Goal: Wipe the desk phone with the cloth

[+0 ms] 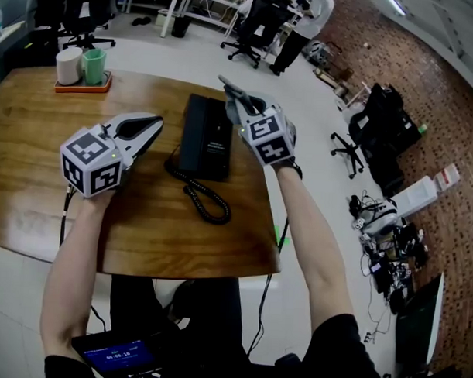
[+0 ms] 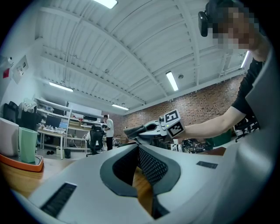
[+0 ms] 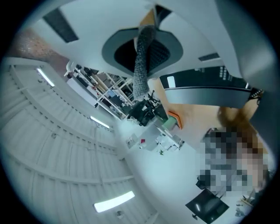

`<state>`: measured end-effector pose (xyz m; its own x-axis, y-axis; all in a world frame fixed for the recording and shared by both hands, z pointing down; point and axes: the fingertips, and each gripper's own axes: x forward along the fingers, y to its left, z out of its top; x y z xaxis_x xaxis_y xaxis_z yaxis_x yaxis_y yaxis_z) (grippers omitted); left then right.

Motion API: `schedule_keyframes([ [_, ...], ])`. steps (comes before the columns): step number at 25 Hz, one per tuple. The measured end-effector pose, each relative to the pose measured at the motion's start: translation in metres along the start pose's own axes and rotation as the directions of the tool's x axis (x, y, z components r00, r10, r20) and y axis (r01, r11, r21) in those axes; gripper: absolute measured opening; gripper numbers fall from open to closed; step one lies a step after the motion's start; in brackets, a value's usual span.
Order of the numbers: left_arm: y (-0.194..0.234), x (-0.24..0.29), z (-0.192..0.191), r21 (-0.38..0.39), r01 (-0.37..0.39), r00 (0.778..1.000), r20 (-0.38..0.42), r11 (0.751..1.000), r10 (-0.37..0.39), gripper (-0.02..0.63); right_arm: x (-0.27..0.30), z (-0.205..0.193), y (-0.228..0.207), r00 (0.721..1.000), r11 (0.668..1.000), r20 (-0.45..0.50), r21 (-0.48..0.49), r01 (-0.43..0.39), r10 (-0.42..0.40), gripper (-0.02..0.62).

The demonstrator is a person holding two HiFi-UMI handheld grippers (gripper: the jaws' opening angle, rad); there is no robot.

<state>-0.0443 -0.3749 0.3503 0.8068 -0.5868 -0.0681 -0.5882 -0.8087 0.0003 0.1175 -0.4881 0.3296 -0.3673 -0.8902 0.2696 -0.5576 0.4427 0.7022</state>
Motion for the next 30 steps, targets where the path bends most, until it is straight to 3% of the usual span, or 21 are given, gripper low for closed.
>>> schedule_keyframes([
  [4, -0.003, 0.001, 0.002, 0.006, 0.004, 1.0, 0.0, 1.0, -0.004, 0.0, 0.006, -0.017, 0.019, 0.998, 0.998, -0.046, -0.029, -0.049, 0.048, 0.025],
  [11, 0.0, 0.0, 0.002, 0.017, 0.011, 1.0, -0.004, 1.0, -0.01, 0.0, -0.06, -0.025, 0.098, 0.981, 0.971, -0.029, -0.144, -0.193, 0.191, 0.025],
  [16, 0.01, -0.011, -0.005, 0.008, 0.009, 1.0, 0.0, 1.0, -0.009, 0.0, -0.108, -0.021, 0.177, 0.939, 0.909, -0.047, -0.238, -0.343, 0.342, 0.023],
  [18, 0.013, -0.013, -0.008, 0.014, 0.017, 1.0, 0.007, 1.0, -0.017, 0.0, -0.124, -0.014, 0.19, 0.931, 0.898, -0.043, -0.251, -0.361, 0.362, 0.025],
  [21, 0.012, -0.013, -0.015, 0.029, 0.073, 0.997, 0.007, 0.997, -0.073, 0.0, -0.147, 0.007, 0.182, 0.953, 0.948, 0.055, -0.137, -0.289, 0.299, 0.025],
  [24, -0.021, -0.017, -0.018, -0.014, 0.174, 0.985, 0.002, 0.985, -0.174, 0.0, -0.191, 0.027, 0.162, 0.964, 0.976, 0.172, 0.036, -0.213, 0.204, 0.025],
  [27, -0.069, -0.03, 0.005, -0.05, 0.239, 0.971, 0.033, 0.97, -0.237, 0.0, -0.25, 0.053, 0.136, 0.945, 0.967, 0.314, 0.197, -0.16, 0.092, 0.025],
  [30, -0.126, -0.051, 0.033, -0.076, 0.298, 0.952, 0.095, 0.952, -0.29, 0.0, -0.305, 0.072, 0.114, 0.904, 0.929, 0.425, 0.348, -0.124, -0.038, 0.025],
])
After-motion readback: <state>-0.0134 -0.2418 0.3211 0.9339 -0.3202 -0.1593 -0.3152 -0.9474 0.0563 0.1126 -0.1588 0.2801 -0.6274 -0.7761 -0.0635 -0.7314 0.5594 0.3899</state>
